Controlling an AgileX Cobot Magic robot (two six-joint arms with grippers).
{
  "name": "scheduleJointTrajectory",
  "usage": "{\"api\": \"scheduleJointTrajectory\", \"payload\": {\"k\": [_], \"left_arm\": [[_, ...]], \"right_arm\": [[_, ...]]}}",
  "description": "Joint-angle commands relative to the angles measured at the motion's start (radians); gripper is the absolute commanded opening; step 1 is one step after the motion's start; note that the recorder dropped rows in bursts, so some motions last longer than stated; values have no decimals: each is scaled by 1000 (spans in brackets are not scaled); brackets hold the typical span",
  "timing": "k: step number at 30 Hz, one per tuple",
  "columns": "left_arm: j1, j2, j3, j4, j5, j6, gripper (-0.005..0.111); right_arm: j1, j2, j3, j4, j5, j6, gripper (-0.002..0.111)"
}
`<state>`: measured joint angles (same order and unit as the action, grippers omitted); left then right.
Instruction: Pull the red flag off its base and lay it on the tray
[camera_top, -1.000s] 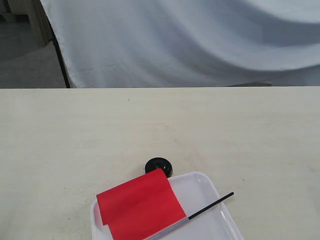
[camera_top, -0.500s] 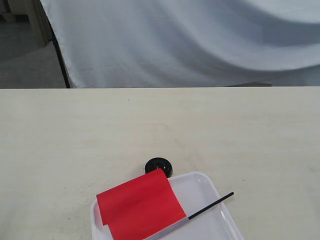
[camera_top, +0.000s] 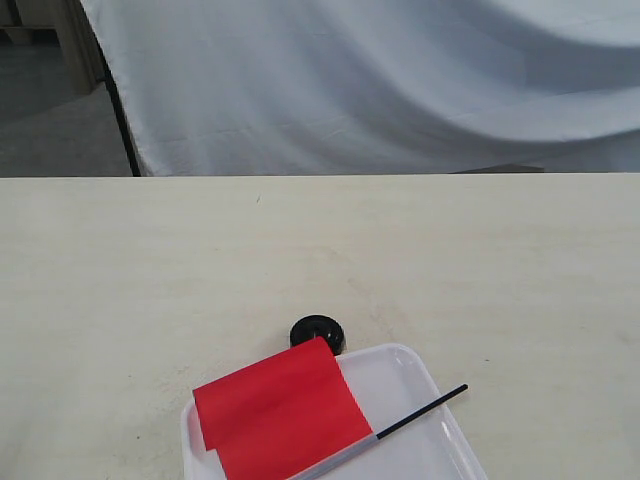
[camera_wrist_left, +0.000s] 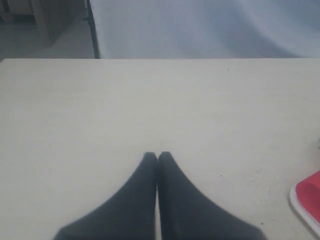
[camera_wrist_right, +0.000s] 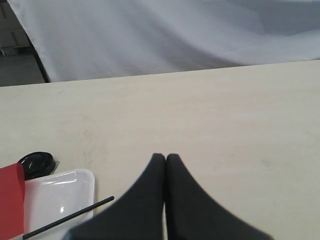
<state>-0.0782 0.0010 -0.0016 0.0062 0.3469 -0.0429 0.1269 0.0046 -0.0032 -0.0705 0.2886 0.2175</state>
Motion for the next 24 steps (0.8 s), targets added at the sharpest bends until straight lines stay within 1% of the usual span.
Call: {"api": "scheduleJointTrajectory", "payload": {"k": [1,4,6,8,12,14,24], "left_arm": [[-4,-1,2,0,-3,1,0],[-4,-1,2,0,-3,1,0],[-4,-1,2,0,-3,1,0],[-4,-1,2,0,-3,1,0],[-4,-1,2,0,-3,1,0],[-4,-1,2,0,-3,1,0],[-4,-1,2,0,-3,1,0]], "right_arm": [[5,-5,3,4,3,-5,-1],[3,-5,3,4,5,-5,-1],[-30,-5,3,6,7,-5,-1],[-84,-5,3,6,8,-5,-1],[-229,-5,3,6,8,-5,-1],[-266,-5,3,6,8,-5,-1],[-264,-5,3,6,8,-5,-1]]}}
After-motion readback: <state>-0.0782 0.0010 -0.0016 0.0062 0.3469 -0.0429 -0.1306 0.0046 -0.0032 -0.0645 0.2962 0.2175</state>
